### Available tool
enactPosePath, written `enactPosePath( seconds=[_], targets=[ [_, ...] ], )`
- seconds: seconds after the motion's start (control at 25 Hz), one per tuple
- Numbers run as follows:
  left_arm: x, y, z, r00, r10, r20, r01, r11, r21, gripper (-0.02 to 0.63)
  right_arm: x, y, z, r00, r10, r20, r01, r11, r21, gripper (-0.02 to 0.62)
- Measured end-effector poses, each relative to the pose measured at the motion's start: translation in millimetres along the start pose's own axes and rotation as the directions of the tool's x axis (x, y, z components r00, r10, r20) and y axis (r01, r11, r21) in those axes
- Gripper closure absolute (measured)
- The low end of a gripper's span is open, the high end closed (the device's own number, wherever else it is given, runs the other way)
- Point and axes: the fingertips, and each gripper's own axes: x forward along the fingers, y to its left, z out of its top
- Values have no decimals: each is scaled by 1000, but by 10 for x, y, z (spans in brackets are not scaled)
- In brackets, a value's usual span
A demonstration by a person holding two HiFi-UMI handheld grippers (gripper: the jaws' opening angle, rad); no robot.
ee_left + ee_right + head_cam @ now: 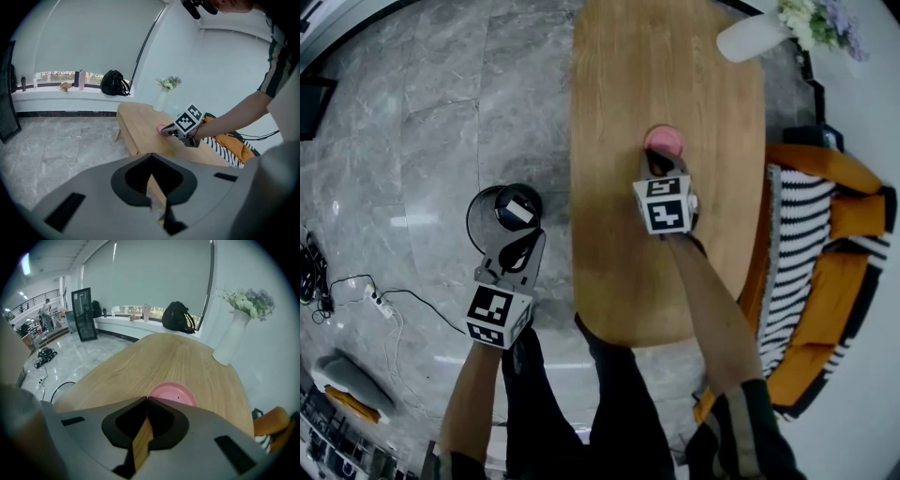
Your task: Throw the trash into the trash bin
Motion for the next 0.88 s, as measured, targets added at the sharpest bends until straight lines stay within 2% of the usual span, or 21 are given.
enactPosePath(
  seconds=[0.12,0.48,0.72,0.88],
  targets=[
    [-53,34,-22,1000,5,1,-5,1000,-2,607,-23,44,12,1000,0,-1,0,1000,-16,591],
    [-318,97,-83,1000,17,18,-16,1000,-10,606,-191,218,92,1000,4,20,-4,1000,21,592],
    [-646,254,-166,998,48,43,-47,999,-24,607,-310,663,270,998,39,47,-39,999,3,592],
    [-908,408,-300,996,76,55,-74,996,-41,607,-356,1115,415,995,72,65,-68,996,-60,592]
  ],
)
